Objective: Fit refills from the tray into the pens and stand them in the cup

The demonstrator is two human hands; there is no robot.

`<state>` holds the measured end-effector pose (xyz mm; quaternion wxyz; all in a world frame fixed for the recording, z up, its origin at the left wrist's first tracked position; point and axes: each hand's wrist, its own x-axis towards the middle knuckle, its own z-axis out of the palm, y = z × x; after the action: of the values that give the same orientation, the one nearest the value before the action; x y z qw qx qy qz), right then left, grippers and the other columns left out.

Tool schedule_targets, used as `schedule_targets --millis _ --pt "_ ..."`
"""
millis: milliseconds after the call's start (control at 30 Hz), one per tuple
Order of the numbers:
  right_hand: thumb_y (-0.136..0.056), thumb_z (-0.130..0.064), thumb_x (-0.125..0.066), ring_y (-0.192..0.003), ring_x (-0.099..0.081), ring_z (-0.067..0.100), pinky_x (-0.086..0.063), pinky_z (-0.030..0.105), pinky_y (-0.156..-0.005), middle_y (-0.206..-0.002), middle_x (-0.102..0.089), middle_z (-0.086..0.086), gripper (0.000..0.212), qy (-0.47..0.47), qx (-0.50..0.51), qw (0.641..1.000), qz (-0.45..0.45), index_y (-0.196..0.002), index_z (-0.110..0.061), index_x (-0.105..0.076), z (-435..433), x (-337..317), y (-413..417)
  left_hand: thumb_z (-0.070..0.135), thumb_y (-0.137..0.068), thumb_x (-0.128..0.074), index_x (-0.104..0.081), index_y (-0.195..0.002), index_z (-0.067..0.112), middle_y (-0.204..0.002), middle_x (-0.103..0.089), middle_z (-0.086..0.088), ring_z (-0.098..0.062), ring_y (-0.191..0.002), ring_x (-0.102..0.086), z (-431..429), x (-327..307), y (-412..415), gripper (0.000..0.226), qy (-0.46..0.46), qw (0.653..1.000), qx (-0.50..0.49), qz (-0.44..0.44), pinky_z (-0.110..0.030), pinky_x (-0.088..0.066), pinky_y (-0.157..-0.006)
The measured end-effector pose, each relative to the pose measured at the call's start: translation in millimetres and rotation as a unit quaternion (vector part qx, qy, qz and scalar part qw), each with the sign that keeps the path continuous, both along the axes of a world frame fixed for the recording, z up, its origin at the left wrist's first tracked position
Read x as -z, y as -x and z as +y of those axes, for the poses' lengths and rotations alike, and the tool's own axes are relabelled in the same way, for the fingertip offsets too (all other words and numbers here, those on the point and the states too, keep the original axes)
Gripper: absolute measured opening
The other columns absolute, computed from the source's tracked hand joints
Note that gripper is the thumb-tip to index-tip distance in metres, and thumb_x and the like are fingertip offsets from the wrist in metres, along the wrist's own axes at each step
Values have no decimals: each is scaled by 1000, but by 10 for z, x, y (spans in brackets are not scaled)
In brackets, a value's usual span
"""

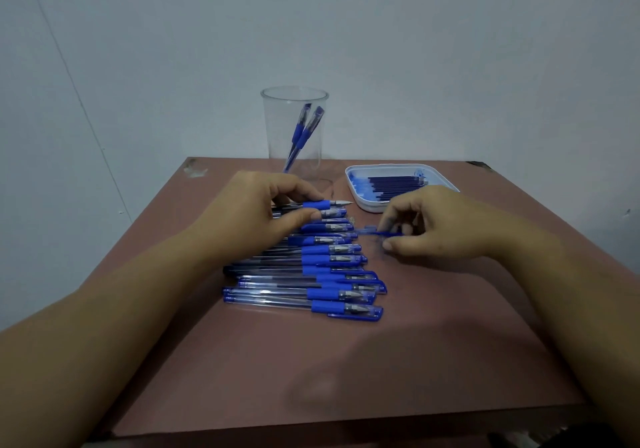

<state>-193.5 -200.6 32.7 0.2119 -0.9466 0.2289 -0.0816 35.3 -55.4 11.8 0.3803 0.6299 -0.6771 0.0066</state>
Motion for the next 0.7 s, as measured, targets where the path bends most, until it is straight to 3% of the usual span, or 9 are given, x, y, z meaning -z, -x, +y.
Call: schedule_targets --millis 200,433,600,700 --pt "-85 -33 -71 -70 -55 15 -43 15 -60 -83 -65 -1 11 38 0 989 -145 -95 -34 -66 -43 33 -28 36 -81 -73 -72 -100 36 -82 -65 30 4 -82 -62 -5 4 -4 19 6 1000 6 -4 -5 -43 -64" --pt "-88 -33 -67 -82 -62 13 -51 29 -72 -94 -65 -21 17 29 -42 982 -184 -97 -47 -62 80 90 -167 52 -76 -65 -70 -101 46 -87 -69 28 2 -81 -65 -17 19 14 26 8 1000 19 5 -10 -47 -67" --pt "-88 -27 -70 -82 -65 13 -54 35 -74 -92 -68 -19 21 -4 -43 973 -226 -95 -47 -65 205 154 -269 40 -80 -73 -75 -102 36 -87 -71 23 2 -78 -66 -17 46 53 22 49 999 15 -20 -18 -52 -68" --pt "-85 -34 -69 -81 -67 10 -56 34 -76 -88 -71 -18 13 -64 -27 967 -246 -95 -41 -68 257 181 -290 34 -79 -77 -77 -97 26 -83 -70 19 1 -76 -65 -4 55 73 20 101 993 7 -52 -18 -53 -65"
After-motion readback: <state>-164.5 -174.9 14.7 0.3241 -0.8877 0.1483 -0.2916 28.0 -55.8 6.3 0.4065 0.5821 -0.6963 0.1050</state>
